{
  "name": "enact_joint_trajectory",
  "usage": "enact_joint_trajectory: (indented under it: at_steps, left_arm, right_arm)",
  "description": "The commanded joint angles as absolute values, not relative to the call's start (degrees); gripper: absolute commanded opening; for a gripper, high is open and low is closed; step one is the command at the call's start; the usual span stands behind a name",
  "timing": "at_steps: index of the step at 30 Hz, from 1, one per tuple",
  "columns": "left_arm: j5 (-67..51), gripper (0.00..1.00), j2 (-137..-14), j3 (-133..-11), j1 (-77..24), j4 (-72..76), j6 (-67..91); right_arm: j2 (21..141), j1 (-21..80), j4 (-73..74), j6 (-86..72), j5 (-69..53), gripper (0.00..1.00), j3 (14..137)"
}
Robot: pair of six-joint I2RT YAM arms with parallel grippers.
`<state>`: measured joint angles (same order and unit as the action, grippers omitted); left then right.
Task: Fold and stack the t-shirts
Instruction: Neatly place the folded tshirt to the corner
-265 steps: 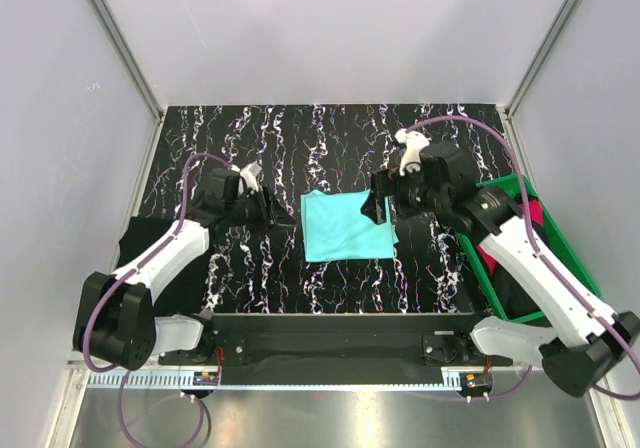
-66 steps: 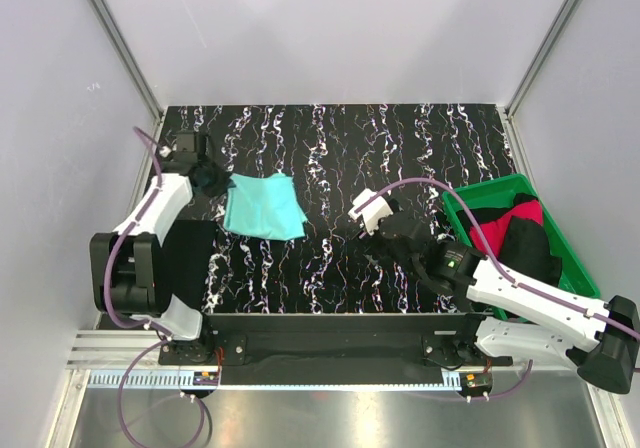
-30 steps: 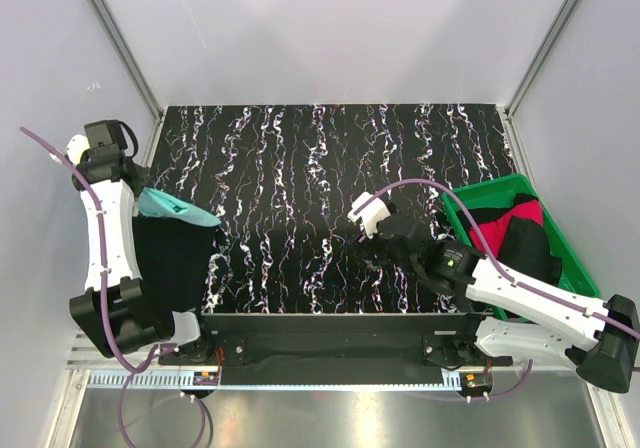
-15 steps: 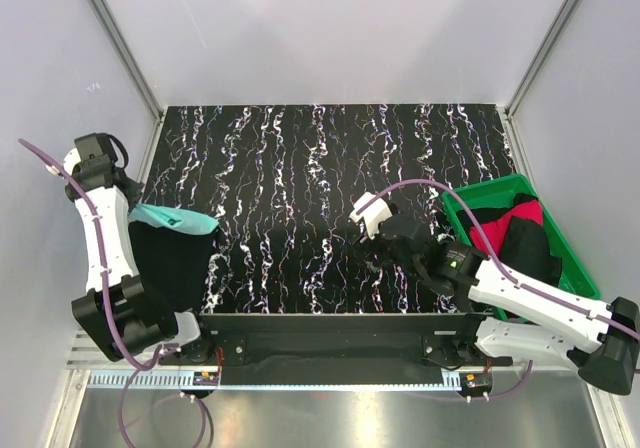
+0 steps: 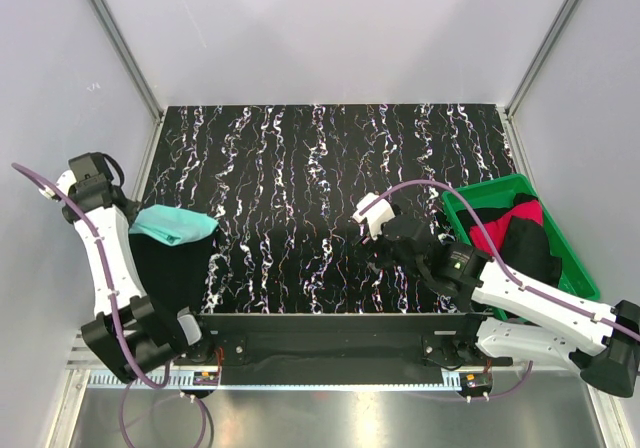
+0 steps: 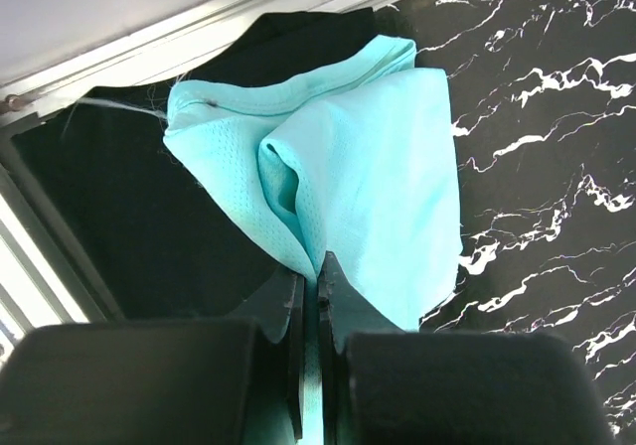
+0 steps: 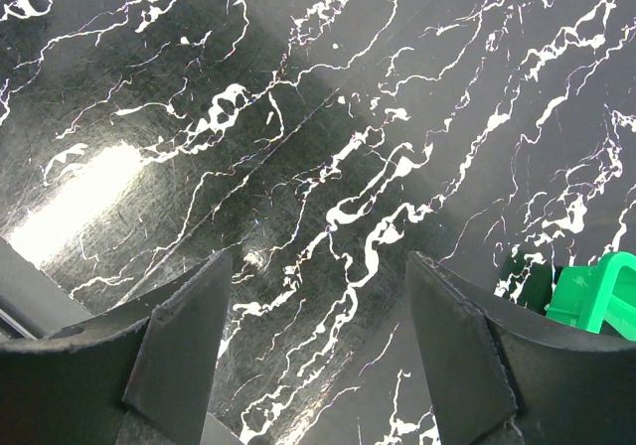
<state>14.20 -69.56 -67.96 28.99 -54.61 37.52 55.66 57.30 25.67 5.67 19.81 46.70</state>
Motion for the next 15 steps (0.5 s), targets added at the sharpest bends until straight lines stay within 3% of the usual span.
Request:
enact_joint_trajectory:
  at_steps: [1, 15]
  left_arm:
    - [16.7, 0.0, -66.45, -67.68, 29.62, -54.4, 37.62]
    - [19.68, 0.0, -62.94, -62.06, 31.55, -55.55, 39.11]
  right_arm:
    - [54.67, 57.04, 25.22, 5.36, 18.64, 0.78, 47.55]
    - [52.82, 57.04, 25.93, 5.36, 18.37, 0.78, 46.41]
